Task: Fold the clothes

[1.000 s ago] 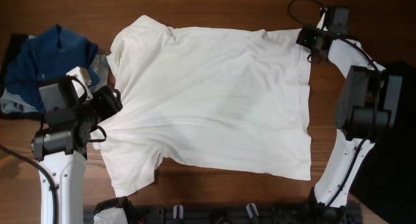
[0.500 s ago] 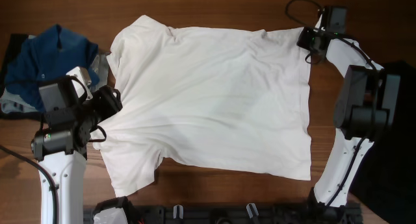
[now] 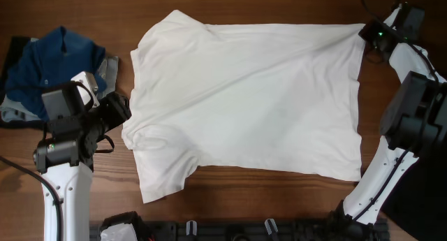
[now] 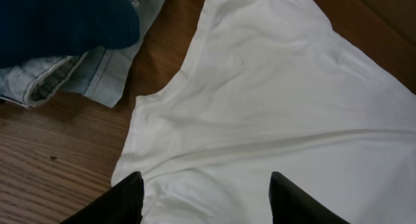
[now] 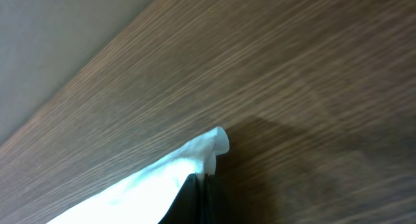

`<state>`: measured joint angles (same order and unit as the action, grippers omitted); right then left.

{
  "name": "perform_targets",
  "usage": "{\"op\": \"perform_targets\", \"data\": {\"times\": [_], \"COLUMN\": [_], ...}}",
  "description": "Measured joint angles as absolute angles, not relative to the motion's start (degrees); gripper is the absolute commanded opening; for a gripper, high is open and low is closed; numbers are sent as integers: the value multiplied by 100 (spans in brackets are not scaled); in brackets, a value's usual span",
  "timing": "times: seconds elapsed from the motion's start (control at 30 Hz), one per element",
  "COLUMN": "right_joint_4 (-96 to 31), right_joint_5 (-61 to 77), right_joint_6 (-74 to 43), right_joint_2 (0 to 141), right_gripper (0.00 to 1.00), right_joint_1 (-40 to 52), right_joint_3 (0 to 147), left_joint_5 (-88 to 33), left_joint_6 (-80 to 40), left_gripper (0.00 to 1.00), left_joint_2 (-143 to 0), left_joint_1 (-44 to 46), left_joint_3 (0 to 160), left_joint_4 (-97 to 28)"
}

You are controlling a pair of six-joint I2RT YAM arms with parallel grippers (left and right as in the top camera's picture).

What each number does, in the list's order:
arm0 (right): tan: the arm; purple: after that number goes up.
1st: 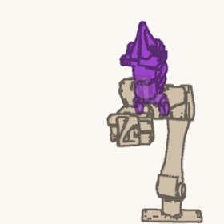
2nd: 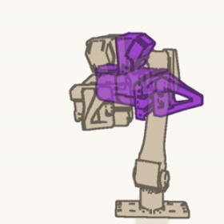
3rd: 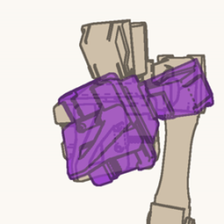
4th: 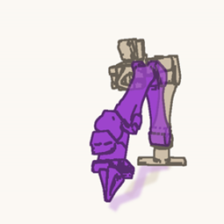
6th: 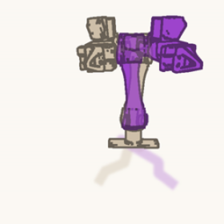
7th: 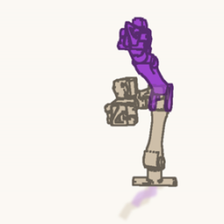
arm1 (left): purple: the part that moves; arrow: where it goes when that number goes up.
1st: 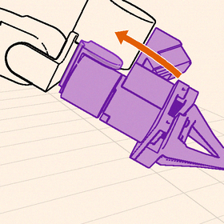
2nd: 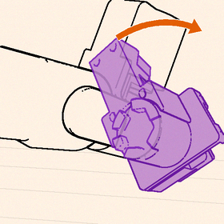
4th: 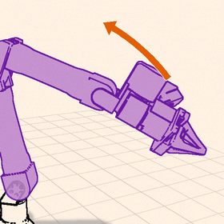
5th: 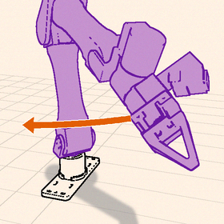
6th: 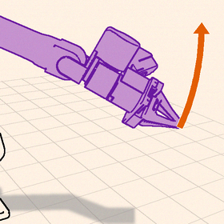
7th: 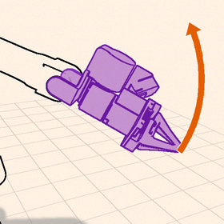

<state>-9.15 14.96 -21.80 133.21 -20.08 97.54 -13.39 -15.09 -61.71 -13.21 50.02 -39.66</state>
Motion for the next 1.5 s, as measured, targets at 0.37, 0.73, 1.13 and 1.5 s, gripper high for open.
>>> {"op": "perform_targets", "data": {"times": [0.37, 0.73, 1.13, 1.5], "right_joint_4": [-1625, -3269, -5725, -6069], "right_joint_5": [1975, 2963, 3151, 2961], "right_joint_6": [-1708, -1450, -1448, -1492], "right_joint_2": [13203, 10814, 9253, 9273], "right_gripper": [80, 83, 85, 85], "right_joint_1": [-1981, -1813, -1455, -1455], "right_joint_3": [9756, 9769, 9826, 9078], "left_joint_5": [-1391, -1052, -978, -884], "left_joint_6": [-1426, -1225, -1599, -1393], "left_gripper": [63, 64, 68, 39], "left_joint_2": [-6171, -6412, -8252, -10143], "left_joint_1": [-1321, -1321, -1321, -1286], "left_joint_3": [5002, 5024, 5028, 5120], "left_joint_4": [-3900, -4965, -5942, -5966]}}
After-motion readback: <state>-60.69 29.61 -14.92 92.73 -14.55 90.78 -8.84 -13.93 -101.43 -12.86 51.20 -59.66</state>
